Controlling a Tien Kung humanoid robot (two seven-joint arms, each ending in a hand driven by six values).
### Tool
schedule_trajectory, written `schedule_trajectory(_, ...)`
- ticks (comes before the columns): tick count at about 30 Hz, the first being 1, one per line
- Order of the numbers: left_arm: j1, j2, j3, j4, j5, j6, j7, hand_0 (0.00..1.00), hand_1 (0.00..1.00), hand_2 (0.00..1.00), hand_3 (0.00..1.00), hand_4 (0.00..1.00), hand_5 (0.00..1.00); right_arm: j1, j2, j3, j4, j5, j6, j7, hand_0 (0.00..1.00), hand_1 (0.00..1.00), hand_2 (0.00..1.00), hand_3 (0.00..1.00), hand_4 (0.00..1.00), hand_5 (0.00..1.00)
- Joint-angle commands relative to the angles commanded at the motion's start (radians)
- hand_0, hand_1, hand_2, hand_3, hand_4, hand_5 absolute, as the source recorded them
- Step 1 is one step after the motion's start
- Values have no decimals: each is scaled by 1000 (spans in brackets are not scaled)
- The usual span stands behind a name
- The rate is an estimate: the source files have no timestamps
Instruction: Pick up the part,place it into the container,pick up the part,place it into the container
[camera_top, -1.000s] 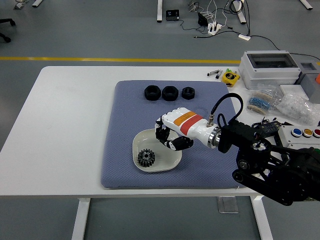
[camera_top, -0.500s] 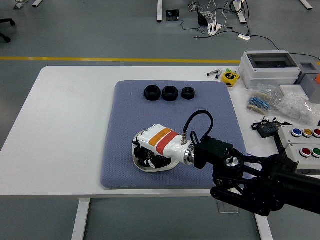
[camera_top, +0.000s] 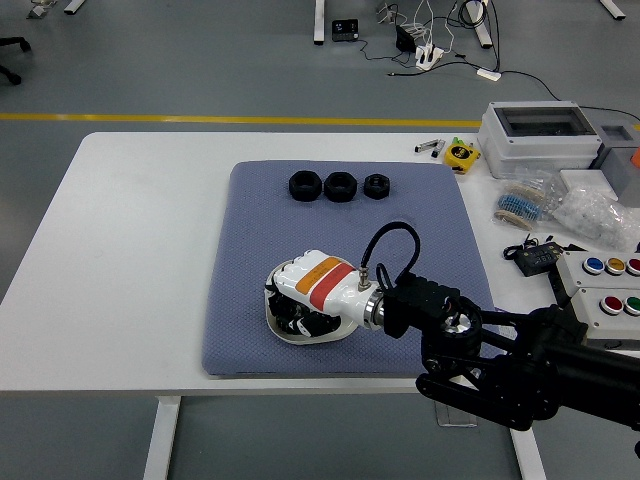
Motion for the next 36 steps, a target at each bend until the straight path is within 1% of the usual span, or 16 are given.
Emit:
schedule_trajectory(1, 0, 0, 0, 0, 1, 0, 0, 711, 615, 639, 563, 617, 680, 0, 0, -1, -2, -1, 1, 0, 325, 458, 535, 529, 508, 2)
schedule_trajectory(2, 0, 0, 0, 0, 2, 0, 0, 711, 615, 638, 562, 619, 683, -1, -1, -2, -4, -3, 3, -1, 345, 492, 602, 620, 566, 43)
schedule_trajectory(7, 0, 0, -1, 0, 2, 1, 0, 711, 615, 638, 562, 619, 683, -1, -4, -2, -4, 0, 4, 3, 345, 492, 602, 620, 566, 43)
schedule_trajectory(8, 0, 0, -1, 0, 4, 1, 1, 711, 616, 639, 563, 617, 680, -1, -3, -2, -3, 0, 4, 3, 362, 513, 686, 719, 648, 78)
schedule_trajectory(13, 2, 0, -2, 0, 7, 1, 1, 711, 616, 639, 563, 617, 680, -3, -6, 1, -4, 3, 8, 5, 362, 513, 686, 719, 648, 78)
schedule_trajectory(14, 2, 0, -2, 0, 8, 1, 2, 711, 614, 639, 562, 618, 682, -4, -7, 1, -4, 3, 9, 4, 384, 535, 740, 793, 719, 97)
schedule_trajectory(19, 5, -1, -3, 0, 13, 1, 3, 711, 614, 639, 562, 618, 682, -7, -9, -1, -4, 5, 13, 4, 384, 535, 740, 793, 719, 97)
schedule_trajectory(20, 5, -1, -3, 0, 14, 1, 3, 711, 614, 638, 562, 617, 681, -8, -10, -1, -3, 5, 14, 4, 391, 540, 745, 802, 738, 102)
schedule_trajectory(23, 6, -1, -4, 0, 16, 1, 3, 711, 614, 638, 562, 617, 681, -9, -12, 2, -2, 6, 13, 4, 391, 540, 745, 802, 738, 102)
schedule_trajectory(28, 8, 0, -9, 0, 23, 0, 3, 711, 614, 638, 560, 616, 682, -11, -27, 20, 16, 4, 16, 5, 396, 549, 747, 809, 756, 109)
schedule_trajectory(31, 9, 0, -12, 0, 25, -1, 3, 711, 614, 638, 560, 616, 682, -10, -40, 38, 33, 11, 36, 13, 396, 549, 747, 809, 756, 109)
schedule_trajectory(32, 9, 1, -12, 0, 24, -1, 3, 711, 614, 638, 562, 615, 681, -11, -47, 51, 42, 14, 44, 21, 398, 555, 758, 853, 781, 123)
schedule_trajectory(36, 7, 1, -12, 0, 23, -2, 2, 711, 614, 638, 562, 615, 681, -13, -70, 105, 70, 20, 73, 32, 398, 555, 758, 853, 781, 123)
